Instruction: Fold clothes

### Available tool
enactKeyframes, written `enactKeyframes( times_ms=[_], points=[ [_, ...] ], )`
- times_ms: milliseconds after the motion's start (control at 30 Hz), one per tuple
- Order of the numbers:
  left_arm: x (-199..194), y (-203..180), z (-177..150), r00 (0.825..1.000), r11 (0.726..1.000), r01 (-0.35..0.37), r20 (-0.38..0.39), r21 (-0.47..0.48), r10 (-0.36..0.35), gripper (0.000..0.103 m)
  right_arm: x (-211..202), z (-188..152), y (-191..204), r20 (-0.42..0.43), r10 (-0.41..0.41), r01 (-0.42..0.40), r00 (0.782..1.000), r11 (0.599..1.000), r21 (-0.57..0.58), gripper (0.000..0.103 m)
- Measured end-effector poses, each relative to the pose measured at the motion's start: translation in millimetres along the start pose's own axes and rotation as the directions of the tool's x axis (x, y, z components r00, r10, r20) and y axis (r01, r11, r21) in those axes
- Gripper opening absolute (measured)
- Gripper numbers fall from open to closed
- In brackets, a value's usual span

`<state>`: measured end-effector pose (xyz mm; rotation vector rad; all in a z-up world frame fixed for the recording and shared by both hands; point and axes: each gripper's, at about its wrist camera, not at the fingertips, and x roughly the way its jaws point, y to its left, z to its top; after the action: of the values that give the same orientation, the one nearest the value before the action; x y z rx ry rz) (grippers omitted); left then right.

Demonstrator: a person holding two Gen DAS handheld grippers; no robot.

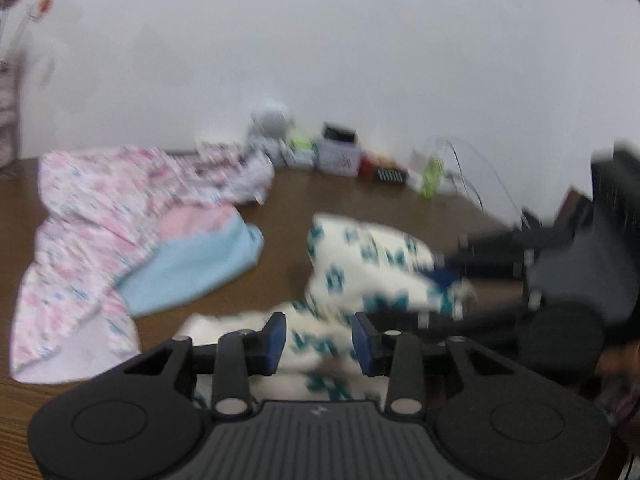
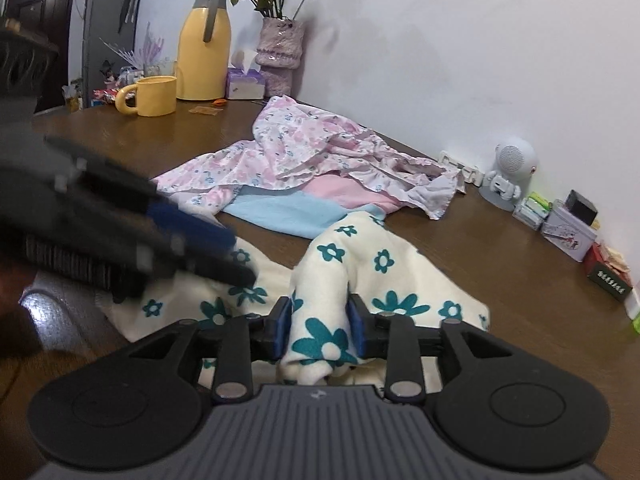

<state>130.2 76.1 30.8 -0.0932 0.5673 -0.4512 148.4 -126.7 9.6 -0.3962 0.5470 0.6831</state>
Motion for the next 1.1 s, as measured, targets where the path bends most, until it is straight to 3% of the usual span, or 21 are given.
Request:
enactKeyframes(
  times_ms=[67, 267, 333, 500, 567, 767, 933, 1100],
  points=[
    [-7.5, 0.8, 8.2, 0.999, 1.0, 0.002, 0.043, -0.023, -0.001, 0.034, -5.6, -2.5, -2.2, 0.028, 0.03, -0.031, 0.999, 0.999, 0.021, 0.047],
    [2.2, -18.6, 35.4, 0.989, 0.995, 0.1, 0.108, 0.01, -0.101, 0.019, -42.6, -13.0, -27.4, 0.156, 0.136, -0.162, 0.978, 0.972, 0.169, 0.048],
    [11.8, -31.5, 40.0, 0.988, 0.992, 0.113, 0.096, 0.053, -0.117, 0.019, -56.0, -20.0, -32.4, 0.17, 0.127, -0.159, 0.977, 0.969, 0.189, 0.048],
    [39.6, -44.8, 26.8, 0.999, 0.992, 0.042, 0.007, 0.123, -0.043, 0.015, -77.6, -35.3, -57.1, 0.197, 0.069, -0.117, 0.978, 0.963, 0.241, 0.048],
    [43.1, -42.6, 19.0, 0.999, 0.992, 0.035, -0.014, 0.12, -0.034, 0.015, -74.3, -35.5, -68.5, 0.194, 0.047, -0.097, 0.98, 0.961, 0.258, 0.048],
    [40.5, -39.3, 4.6, 0.999, 0.991, 0.028, -0.018, 0.128, -0.026, 0.015, -32.6, -29.4, -92.1, 0.158, 0.113, -0.155, 0.981, 0.947, 0.282, 0.046],
    [38.2, -36.7, -6.9, 1.0, 0.99, 0.022, -0.019, 0.137, -0.019, 0.015, -3.5, -39.6, -77.9, 0.078, 0.133, -0.148, 0.988, 0.959, 0.241, 0.046],
    [36.0, -34.1, -18.4, 1.0, 0.989, 0.015, -0.02, 0.146, -0.013, 0.015, -1.0, -47.1, -68.3, 0.071, 0.118, -0.131, 0.991, 0.967, 0.217, 0.046]
  ],
)
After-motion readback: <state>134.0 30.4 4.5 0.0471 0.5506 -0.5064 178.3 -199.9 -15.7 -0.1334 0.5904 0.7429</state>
